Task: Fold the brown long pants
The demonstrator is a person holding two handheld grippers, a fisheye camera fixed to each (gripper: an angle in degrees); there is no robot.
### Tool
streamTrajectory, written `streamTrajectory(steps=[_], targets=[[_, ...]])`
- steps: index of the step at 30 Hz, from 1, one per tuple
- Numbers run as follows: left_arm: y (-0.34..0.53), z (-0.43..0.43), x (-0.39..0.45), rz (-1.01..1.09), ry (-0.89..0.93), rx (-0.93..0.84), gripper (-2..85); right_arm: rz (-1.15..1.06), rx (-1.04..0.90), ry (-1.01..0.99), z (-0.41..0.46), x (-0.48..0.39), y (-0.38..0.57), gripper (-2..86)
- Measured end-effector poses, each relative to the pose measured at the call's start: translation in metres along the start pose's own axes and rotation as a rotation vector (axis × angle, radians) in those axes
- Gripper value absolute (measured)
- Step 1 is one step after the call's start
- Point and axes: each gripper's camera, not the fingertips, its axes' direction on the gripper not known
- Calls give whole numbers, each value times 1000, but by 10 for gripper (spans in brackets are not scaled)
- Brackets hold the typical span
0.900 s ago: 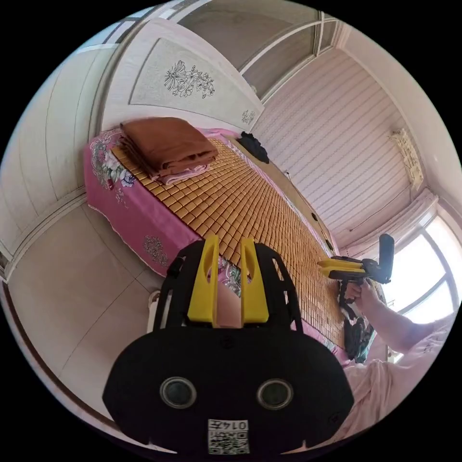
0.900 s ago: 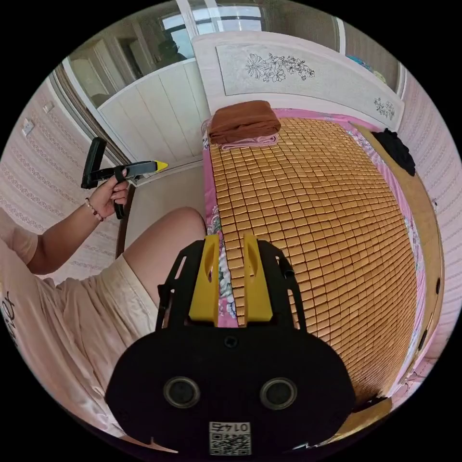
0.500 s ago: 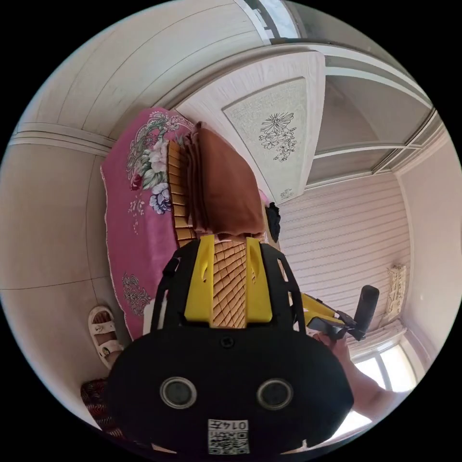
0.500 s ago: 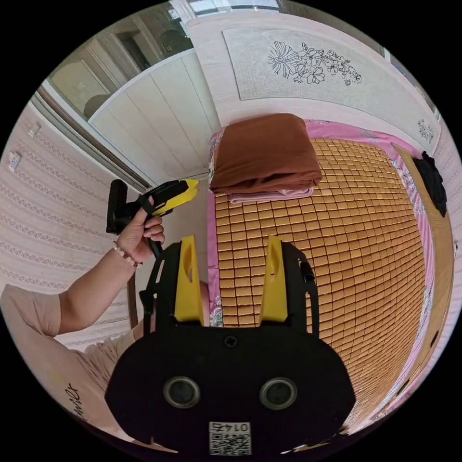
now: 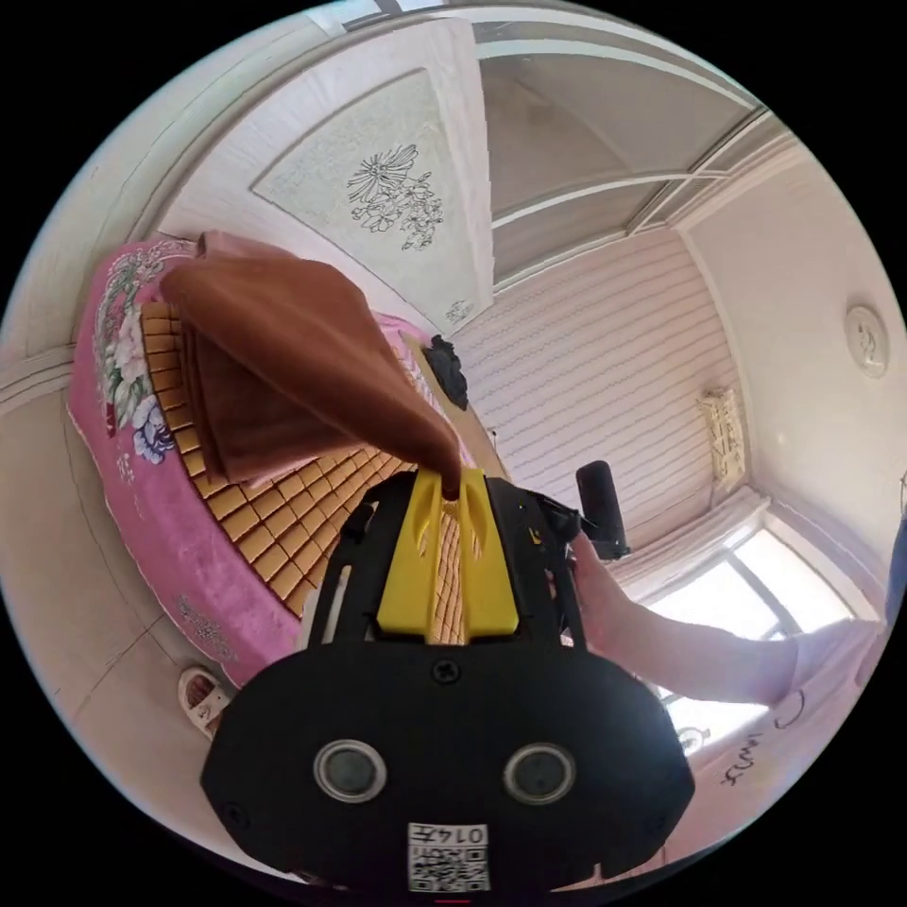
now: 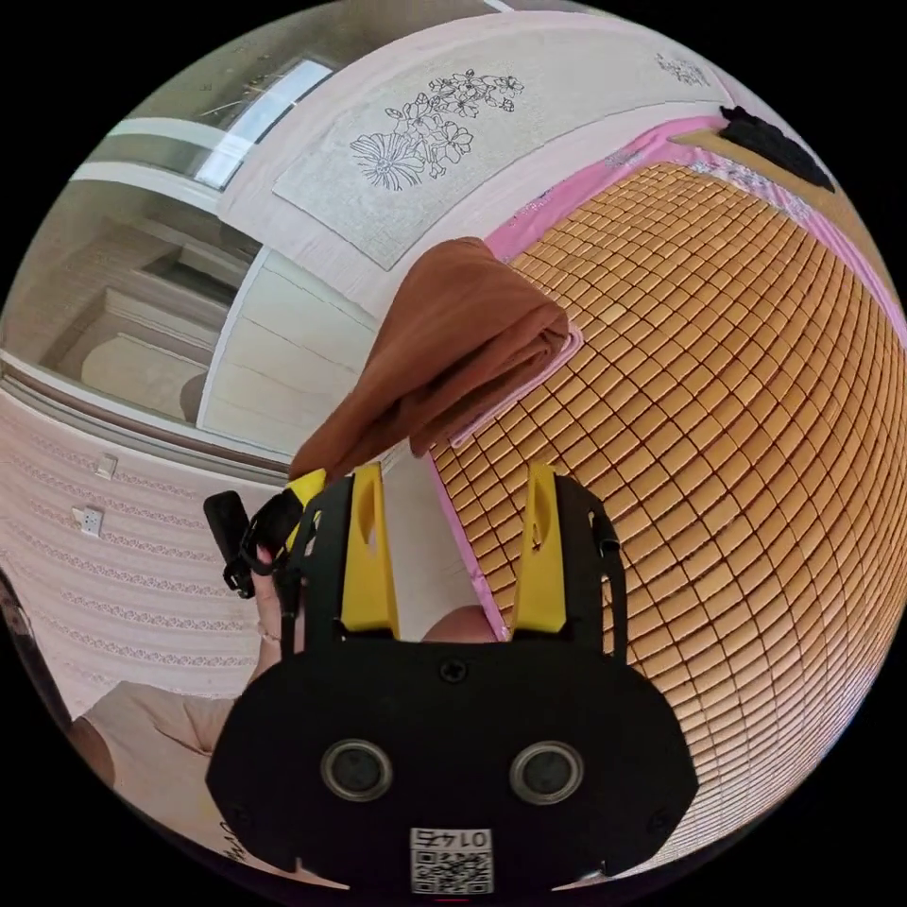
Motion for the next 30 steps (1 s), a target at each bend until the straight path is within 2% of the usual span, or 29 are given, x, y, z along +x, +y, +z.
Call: streamTrajectory(steps=[2, 5, 7, 12, 15, 17, 20, 22, 24, 26, 28, 30], targets=[[13, -14, 46, 168, 77, -56, -1, 34, 33, -168, -10, 20, 24, 185], [35, -24, 91, 259, 141, -112, -1, 83, 44, -438, -25, 47, 64, 159], [49, -26, 114, 283, 175, -153, -2, 95, 70, -542, -41, 62, 96, 153], [95, -11, 185, 417, 179, -320, -3, 140, 197, -596, -101, 97, 192, 182], [125, 16, 226, 483, 296, -441, -3, 202, 295, -539, -139, 115, 247, 188], [159, 51, 272, 580, 411, -584, -1, 221, 356, -606, -162, 128, 286, 167], [206, 93, 323, 728, 470, -745, 2, 194, 464, -732, -183, 152, 347, 99], [232, 121, 337, 733, 516, -852, 6, 314, 543, -697, -185, 165, 385, 77], [260, 153, 338, 698, 497, -951, 6, 465, 575, -550, -184, 173, 416, 61], [294, 191, 323, 522, 587, -1118, -4, 565, 523, -363, -180, 173, 440, 49], [304, 199, 315, 421, 629, -1144, -6, 533, 552, -324, -183, 163, 449, 45], [299, 190, 311, 426, 588, -1076, -7, 481, 564, -241, -189, 147, 450, 47]])
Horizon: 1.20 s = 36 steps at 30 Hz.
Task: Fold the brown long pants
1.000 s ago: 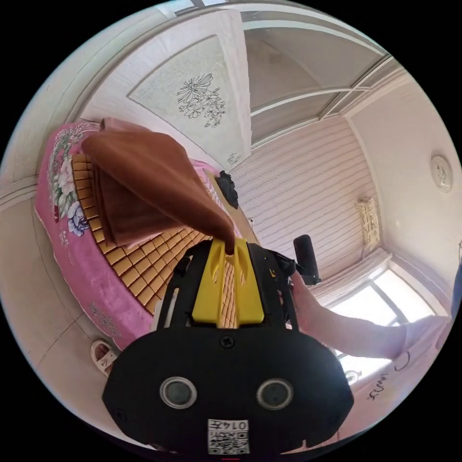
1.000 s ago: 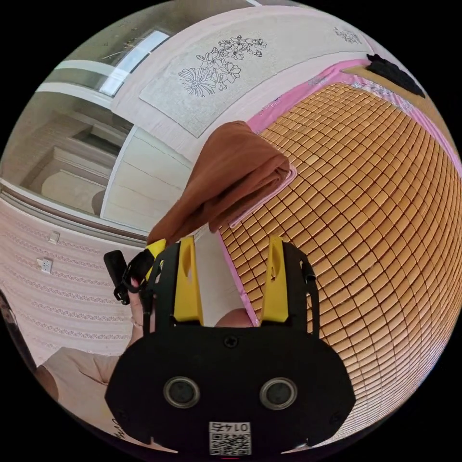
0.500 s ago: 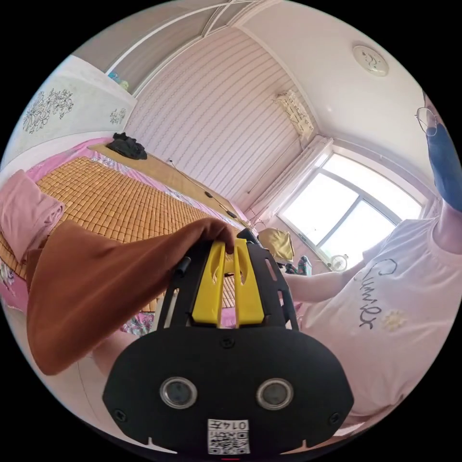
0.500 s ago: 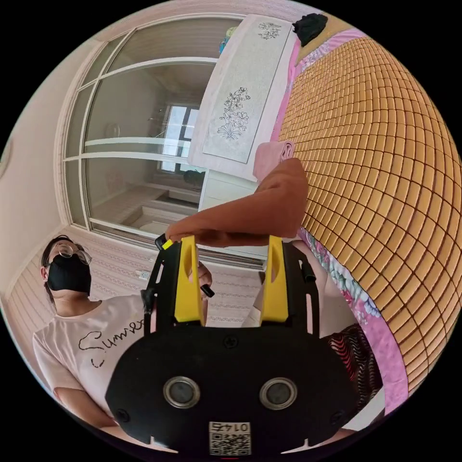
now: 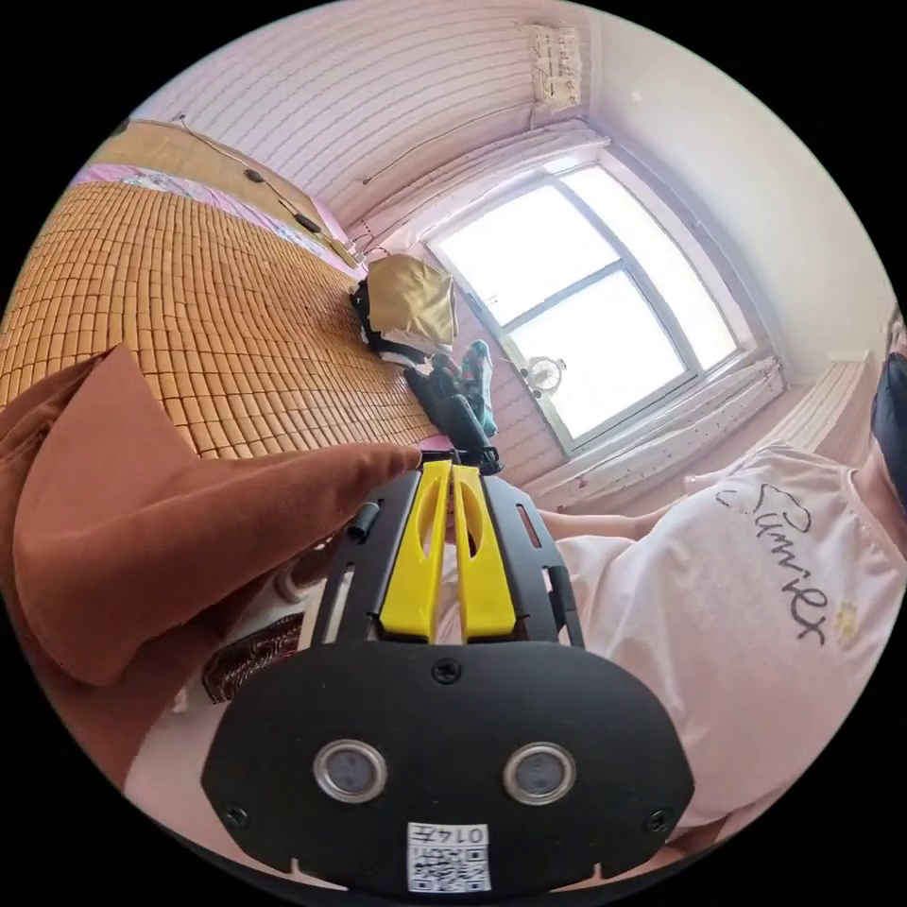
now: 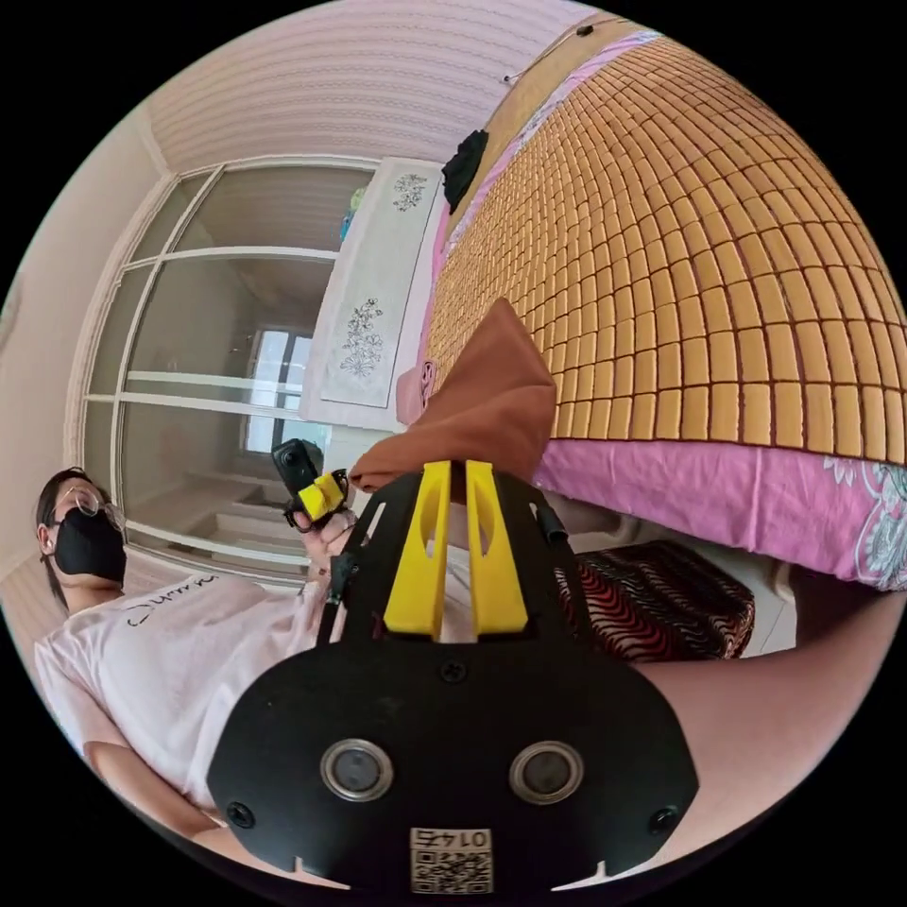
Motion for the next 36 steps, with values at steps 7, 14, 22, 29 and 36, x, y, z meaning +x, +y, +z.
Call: streamTrajectory(steps=[7, 14, 22, 29, 36], targets=[[47, -116, -42, -370, -648, 249, 33, -438, -120, 386, 50, -102, -15, 95], [48, -143, -91, -568, -901, 249, 98, -722, -83, 318, 79, -208, -10, 150], [7, -82, -147, -609, -955, 0, 126, -764, -646, 652, 215, -199, 7, 206], [-7, -67, -148, -555, -984, -65, 77, -707, -742, 851, 253, -157, 27, 35], [-17, -62, -127, -440, -924, -13, 39, -760, -746, 677, 246, -201, 34, 153]])
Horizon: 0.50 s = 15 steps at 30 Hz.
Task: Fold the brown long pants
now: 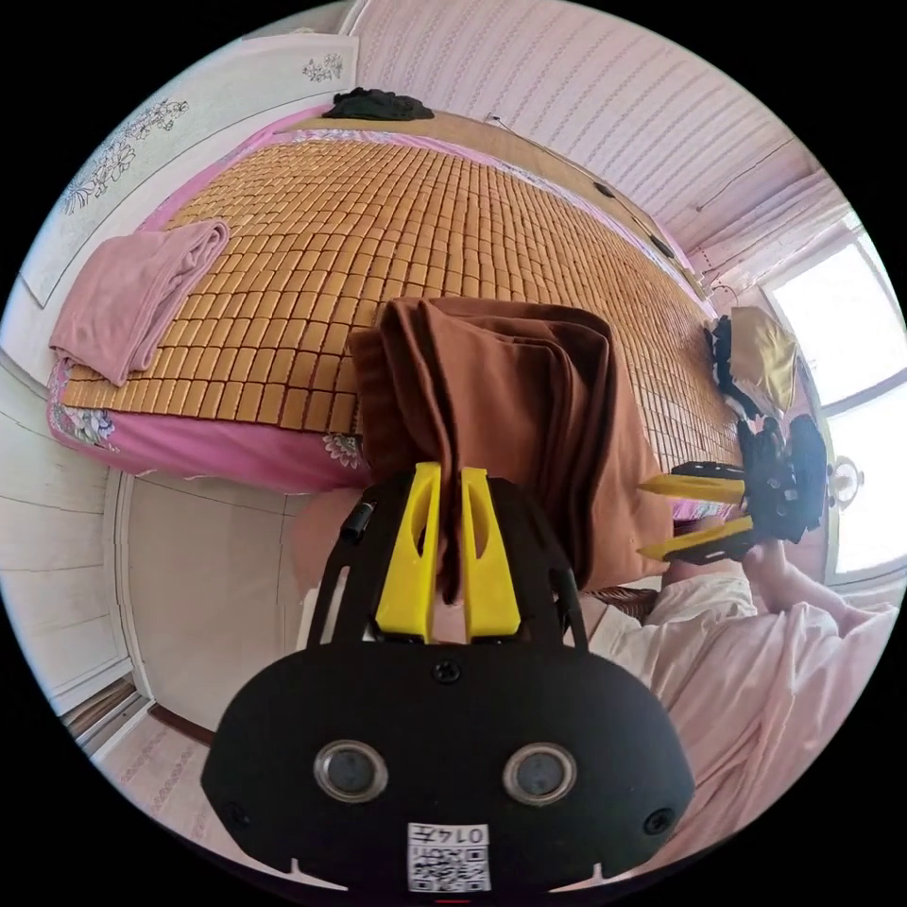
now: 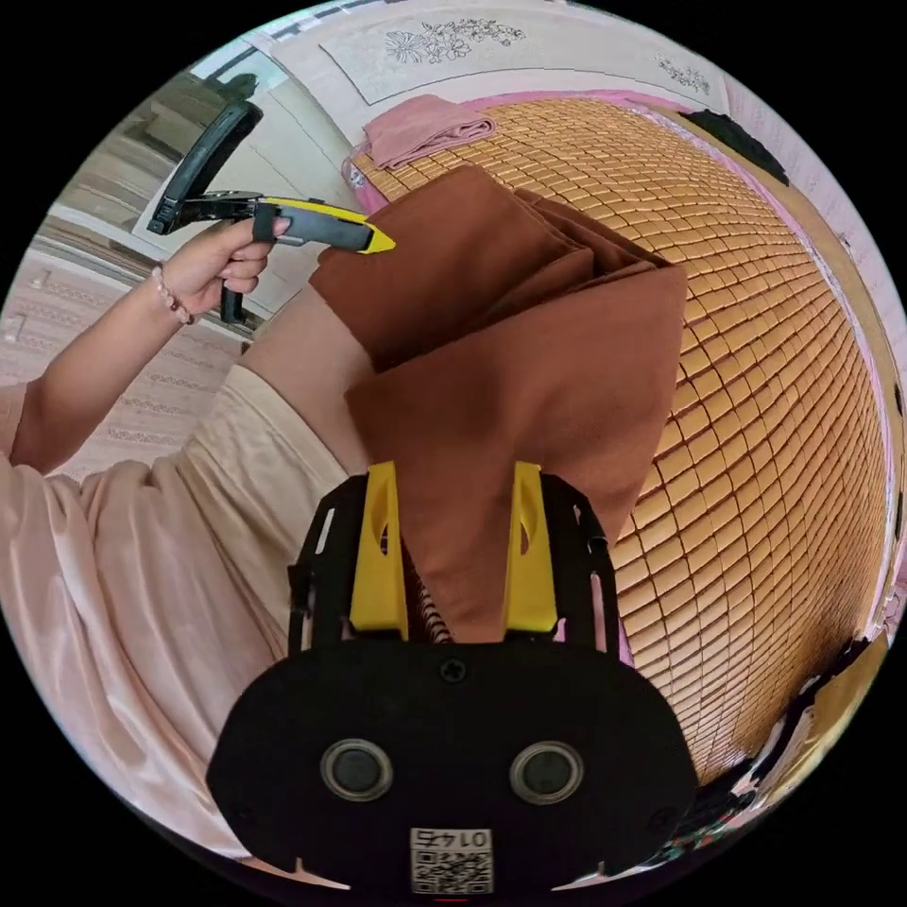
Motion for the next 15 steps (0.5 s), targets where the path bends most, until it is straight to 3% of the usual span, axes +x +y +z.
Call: streamTrajectory(steps=[3, 5, 8, 12, 15], targets=[[-3, -4, 7, 21, 55, 15, 38, -118, -167, 161, 33, -27, -11, 149], [-5, -2, 8, 18, 51, 1, 39, -178, -158, 390, 47, -45, -5, 104], [-1, -4, 7, 10, 63, 6, 39, -276, -137, 555, 53, -59, 13, 68], [5, -7, 2, -4, 104, 21, 39, -209, -124, 496, 36, -45, 25, 16], [7, -14, 4, 6, 136, 41, 38, -9, -76, 200, 6, 0, 40, -3]])
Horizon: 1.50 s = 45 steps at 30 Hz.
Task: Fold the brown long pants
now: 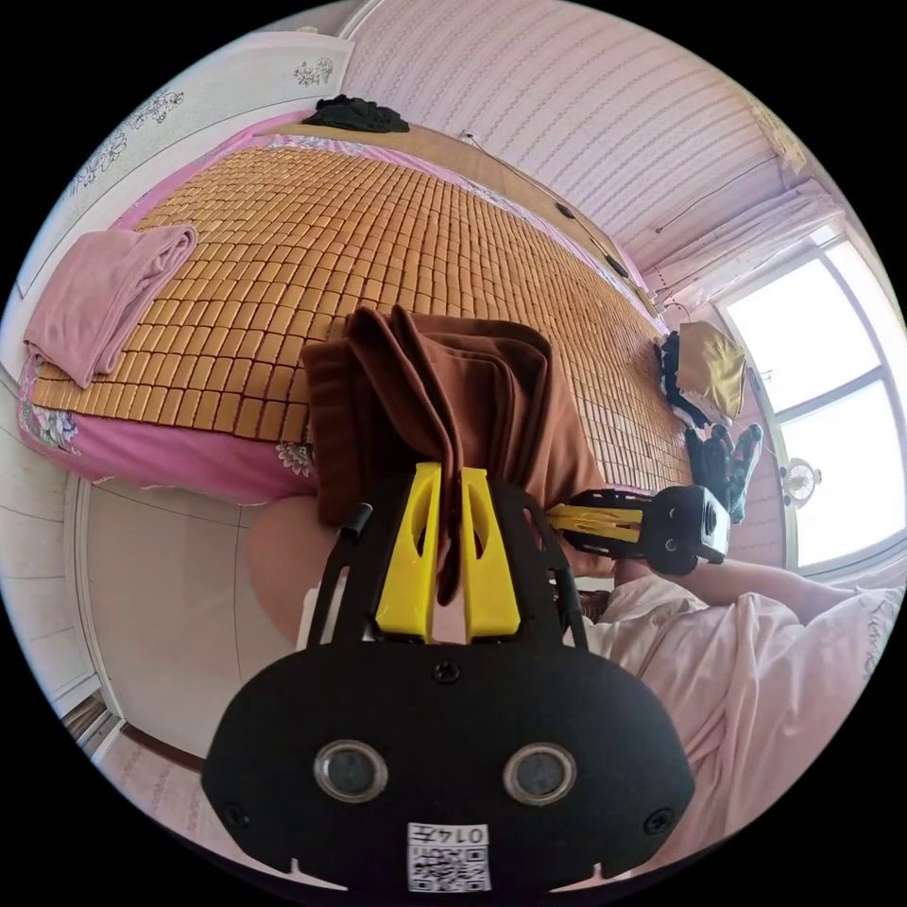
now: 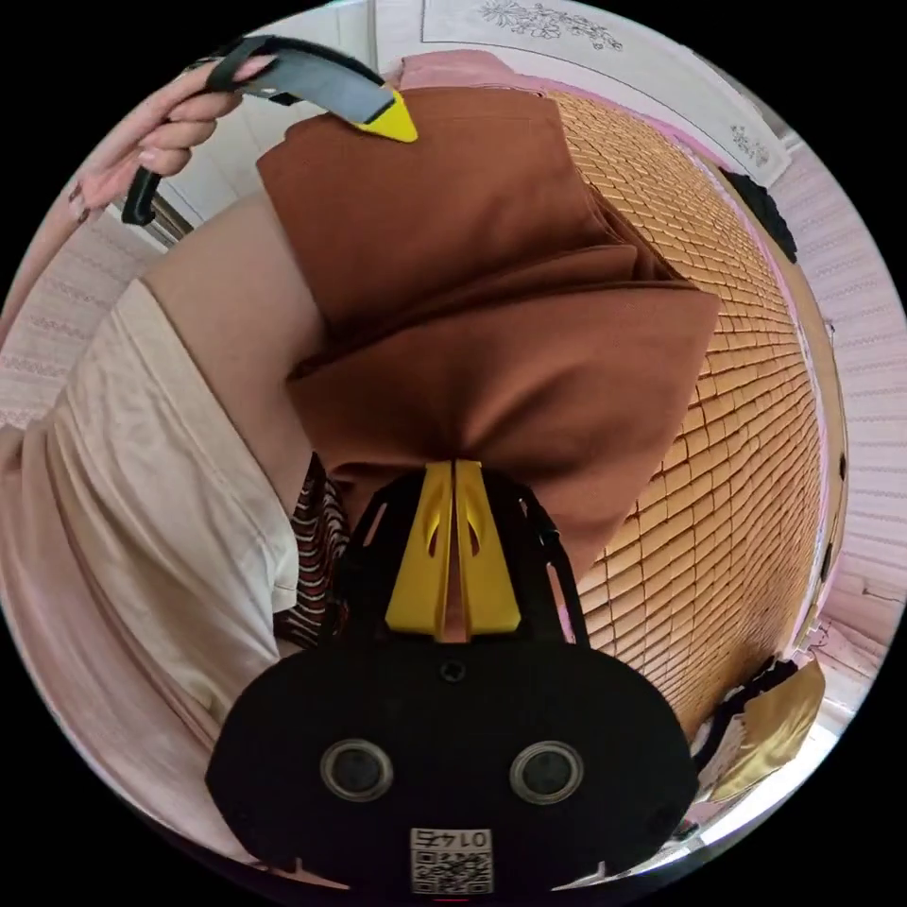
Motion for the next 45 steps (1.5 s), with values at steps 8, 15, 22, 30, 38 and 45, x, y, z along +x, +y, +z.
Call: streamTrajectory(steps=[8, 15, 22, 30, 38, 45], targets=[[-33, -63, 76, 276, 189, 182, 37, 645, 531, -289, -116, 150, 211, -2], [-48, -48, 216, 688, 546, 163, 51, 957, 805, -258, -142, 194, 383, 27], [-19, 44, 189, 546, 569, -141, 71, 861, 675, -451, -84, 159, 358, 213], [-20, 0, 43, 84, 126, -43, 82, 795, 360, -229, -68, 167, 325, 226], [-64, 12, -5, -77, -238, -62, 131, 920, 143, -163, -31, 195, 355, 174], [-76, 42, 3, -46, -275, -186, 70, 907, 222, -150, -64, 180, 396, 66]])
